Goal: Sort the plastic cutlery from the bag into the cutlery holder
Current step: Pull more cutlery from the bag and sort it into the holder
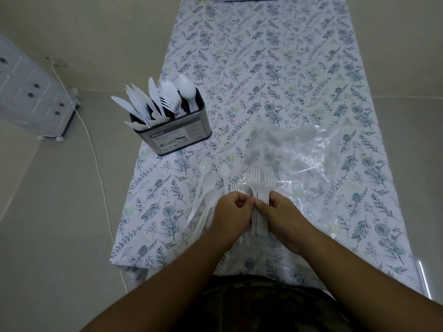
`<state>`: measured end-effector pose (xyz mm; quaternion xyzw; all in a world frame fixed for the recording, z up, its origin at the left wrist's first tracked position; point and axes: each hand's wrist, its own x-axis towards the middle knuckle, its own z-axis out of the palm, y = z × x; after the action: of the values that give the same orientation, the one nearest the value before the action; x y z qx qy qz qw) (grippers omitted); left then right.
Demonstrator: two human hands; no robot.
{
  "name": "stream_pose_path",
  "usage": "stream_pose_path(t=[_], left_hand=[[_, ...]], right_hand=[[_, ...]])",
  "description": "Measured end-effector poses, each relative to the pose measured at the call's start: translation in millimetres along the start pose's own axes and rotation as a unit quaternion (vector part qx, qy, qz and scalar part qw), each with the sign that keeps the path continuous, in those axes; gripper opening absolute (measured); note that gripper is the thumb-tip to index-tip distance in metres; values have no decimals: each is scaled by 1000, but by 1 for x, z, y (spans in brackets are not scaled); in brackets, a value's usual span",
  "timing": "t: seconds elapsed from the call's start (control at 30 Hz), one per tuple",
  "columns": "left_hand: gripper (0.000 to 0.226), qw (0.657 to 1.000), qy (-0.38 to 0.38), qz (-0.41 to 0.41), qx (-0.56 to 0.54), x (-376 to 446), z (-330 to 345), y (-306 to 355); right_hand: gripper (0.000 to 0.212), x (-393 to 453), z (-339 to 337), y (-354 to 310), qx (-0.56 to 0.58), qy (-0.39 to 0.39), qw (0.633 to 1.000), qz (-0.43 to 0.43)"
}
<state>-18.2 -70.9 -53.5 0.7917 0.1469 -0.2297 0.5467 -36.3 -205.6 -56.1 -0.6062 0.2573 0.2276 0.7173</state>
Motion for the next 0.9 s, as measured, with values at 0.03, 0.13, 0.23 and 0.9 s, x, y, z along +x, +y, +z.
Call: stream_pose_path(t=[0.03,0.13,0.23,0.9], left_hand=[[13,999,21,16,25,0,-1,-1],[12,987,88,79,106,-1,-5,-3],[6,986,83,97,107,0,-7,-3],[23,1000,4,28,-8,8,-9,-9]], right_hand=[[17,0,1,0,-12,4,1000,-1],[13,3,2,1,-34,32,999,-6],[11,3,6,3,-64,19,998,-20],[13,7,-3,0,-147,-4,988,-55]])
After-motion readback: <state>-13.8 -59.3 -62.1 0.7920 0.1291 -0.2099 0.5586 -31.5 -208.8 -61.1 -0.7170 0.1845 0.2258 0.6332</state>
